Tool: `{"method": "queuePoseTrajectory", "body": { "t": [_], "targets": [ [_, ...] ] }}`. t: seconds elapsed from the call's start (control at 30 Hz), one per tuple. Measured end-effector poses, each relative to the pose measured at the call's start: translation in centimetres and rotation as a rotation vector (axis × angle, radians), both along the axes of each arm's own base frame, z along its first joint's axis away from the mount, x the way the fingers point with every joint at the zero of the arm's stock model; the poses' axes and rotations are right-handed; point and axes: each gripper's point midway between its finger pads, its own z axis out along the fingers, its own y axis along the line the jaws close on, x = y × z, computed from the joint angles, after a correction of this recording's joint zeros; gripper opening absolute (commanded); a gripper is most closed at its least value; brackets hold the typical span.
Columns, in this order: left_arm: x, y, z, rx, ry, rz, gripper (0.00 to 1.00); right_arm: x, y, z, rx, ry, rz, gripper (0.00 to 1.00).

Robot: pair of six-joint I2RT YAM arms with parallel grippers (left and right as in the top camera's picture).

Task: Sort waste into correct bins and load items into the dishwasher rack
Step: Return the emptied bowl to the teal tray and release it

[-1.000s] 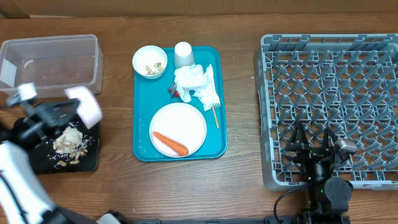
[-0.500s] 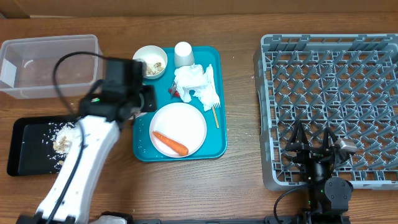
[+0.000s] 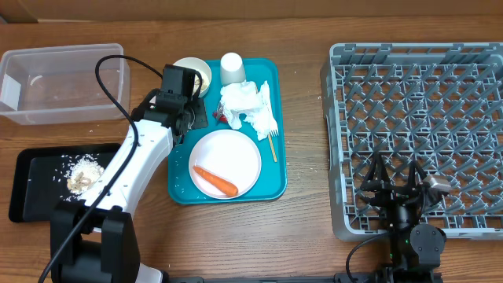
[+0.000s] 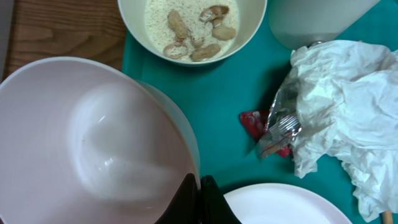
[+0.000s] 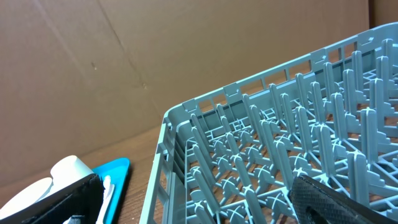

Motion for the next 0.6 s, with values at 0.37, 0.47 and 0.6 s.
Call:
{"method": "queuePoseTrajectory", "body": {
  "t": [0.37, 0.47, 0.6],
  "targets": [
    [-0.1, -1.7, -0.7, -0.015, 0.015, -0.037, 0.04, 0.0, 0.0, 0.0, 0.000, 0.000, 0.000, 1.00],
    [-0.1, -2.3, -1.9, -0.011, 0.036, -0.051, 0.04, 0.0, 0.0, 0.0, -0.001, 0.000, 0.000, 1.00],
    [-0.1, -2.8, -2.9, -0.008, 0.054, -0.062, 0.15, 0.0, 0.0, 0.0, 0.000, 0.000, 0.000, 1.00]
  ]
}}
